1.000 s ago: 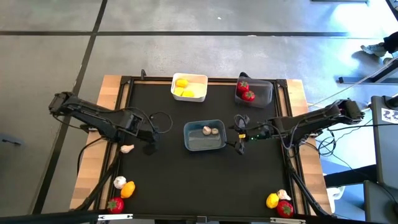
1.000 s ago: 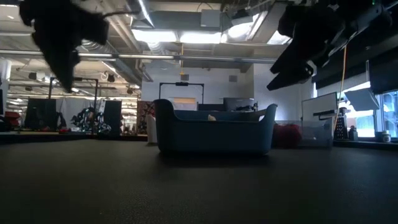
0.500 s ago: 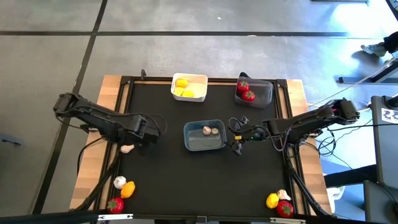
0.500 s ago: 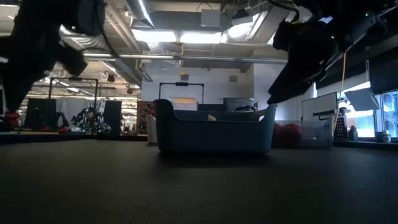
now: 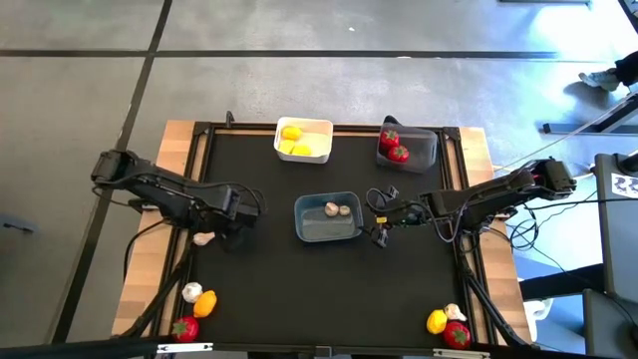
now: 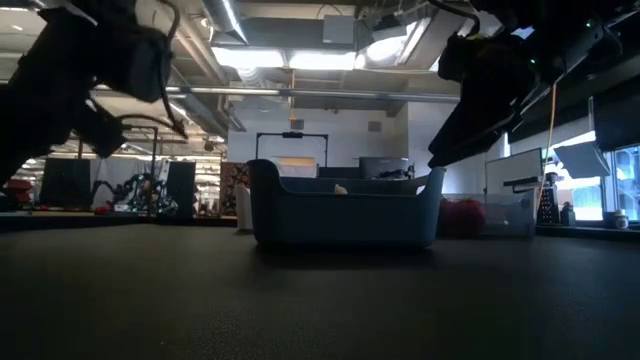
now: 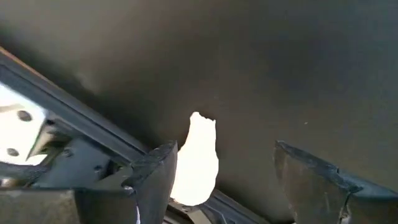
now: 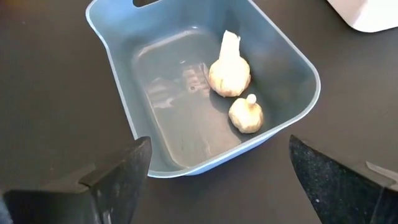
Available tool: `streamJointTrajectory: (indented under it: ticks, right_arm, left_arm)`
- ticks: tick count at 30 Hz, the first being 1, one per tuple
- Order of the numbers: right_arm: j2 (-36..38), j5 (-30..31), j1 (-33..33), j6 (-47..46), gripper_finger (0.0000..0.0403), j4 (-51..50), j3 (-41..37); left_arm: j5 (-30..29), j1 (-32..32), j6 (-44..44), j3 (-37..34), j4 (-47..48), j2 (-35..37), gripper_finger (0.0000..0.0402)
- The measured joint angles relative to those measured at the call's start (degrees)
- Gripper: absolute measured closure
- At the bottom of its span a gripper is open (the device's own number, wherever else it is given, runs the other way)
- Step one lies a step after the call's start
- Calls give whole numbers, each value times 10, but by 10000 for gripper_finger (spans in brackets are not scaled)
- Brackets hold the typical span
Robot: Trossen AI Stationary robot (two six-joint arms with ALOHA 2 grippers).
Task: Sort produce into baskets
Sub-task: Put the white garlic into the blue bin
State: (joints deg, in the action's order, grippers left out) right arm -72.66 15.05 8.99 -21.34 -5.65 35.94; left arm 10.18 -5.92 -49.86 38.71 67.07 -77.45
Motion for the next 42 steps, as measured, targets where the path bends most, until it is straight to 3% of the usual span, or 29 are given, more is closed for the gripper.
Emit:
streamJointTrajectory:
  ticks: [19,31,42]
  right_arm:
    - [0,0,0,0,26,0,0]
    - [0,25,0,-6,26,0,0]
    - [0,25,0,-9,26,0,0]
  left_arm:
    - [18,1,102,-5,-7,-138,151]
    - [27,0,140,-5,-39,-145,287]
    - [30,0,178,-5,-37,-145,369]
